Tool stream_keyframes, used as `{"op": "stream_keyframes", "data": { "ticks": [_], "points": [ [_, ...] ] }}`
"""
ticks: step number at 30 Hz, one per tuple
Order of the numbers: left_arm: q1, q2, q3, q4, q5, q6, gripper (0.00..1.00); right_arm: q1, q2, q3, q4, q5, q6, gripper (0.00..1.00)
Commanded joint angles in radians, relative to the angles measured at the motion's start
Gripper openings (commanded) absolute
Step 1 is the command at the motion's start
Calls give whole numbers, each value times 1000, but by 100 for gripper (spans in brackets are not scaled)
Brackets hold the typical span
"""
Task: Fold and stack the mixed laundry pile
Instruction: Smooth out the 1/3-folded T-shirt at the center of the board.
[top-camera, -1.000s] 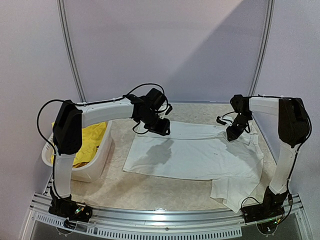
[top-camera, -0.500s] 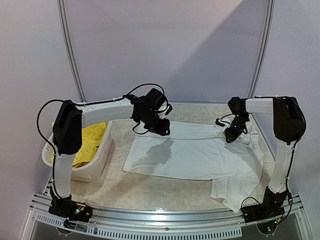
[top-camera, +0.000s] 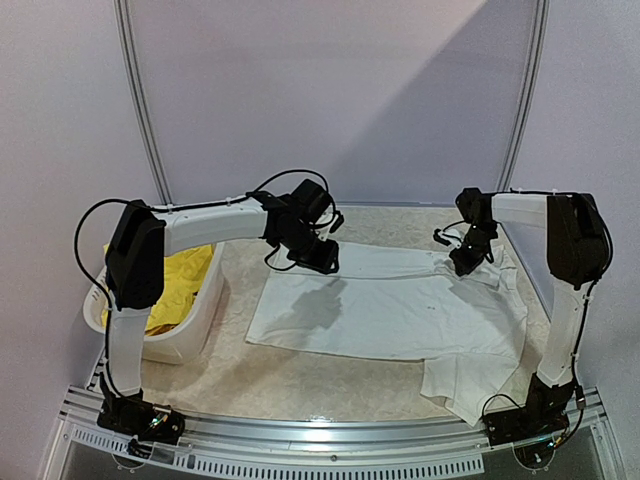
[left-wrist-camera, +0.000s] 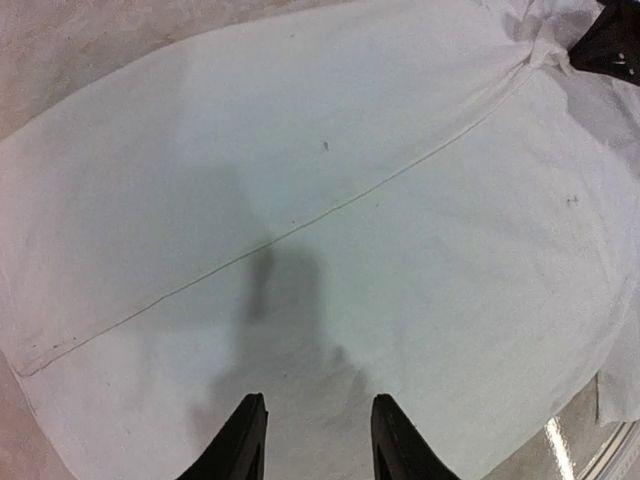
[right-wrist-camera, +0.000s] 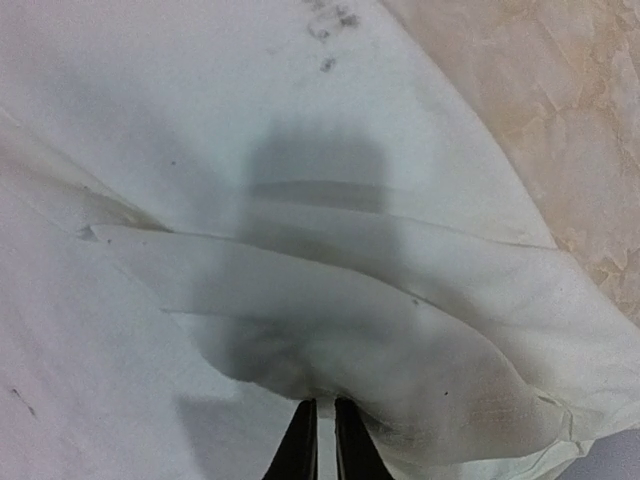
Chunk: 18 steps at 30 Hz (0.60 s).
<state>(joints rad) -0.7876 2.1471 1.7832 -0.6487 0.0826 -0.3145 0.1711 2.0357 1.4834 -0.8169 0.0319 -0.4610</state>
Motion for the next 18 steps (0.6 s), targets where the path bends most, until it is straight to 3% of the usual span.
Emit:
{"op": "stream_keyframes", "data": {
  "ticks": [1,8,13,18],
  "points": [
    [-15,-23,-14,-4,5,6,37,4,1,17,-21,-3,22,6],
    [-16,-24,-17,-1,6,3,36,13,-93,-14,-63,-21,34,0],
    [-16,-24,-26,7,18,-3,36,14,-77,-26,-56,-41,30,13],
    [-16,-34,-36,7,16,-2,36,15,-10,6,-49,-37,33,18]
  ]
}}
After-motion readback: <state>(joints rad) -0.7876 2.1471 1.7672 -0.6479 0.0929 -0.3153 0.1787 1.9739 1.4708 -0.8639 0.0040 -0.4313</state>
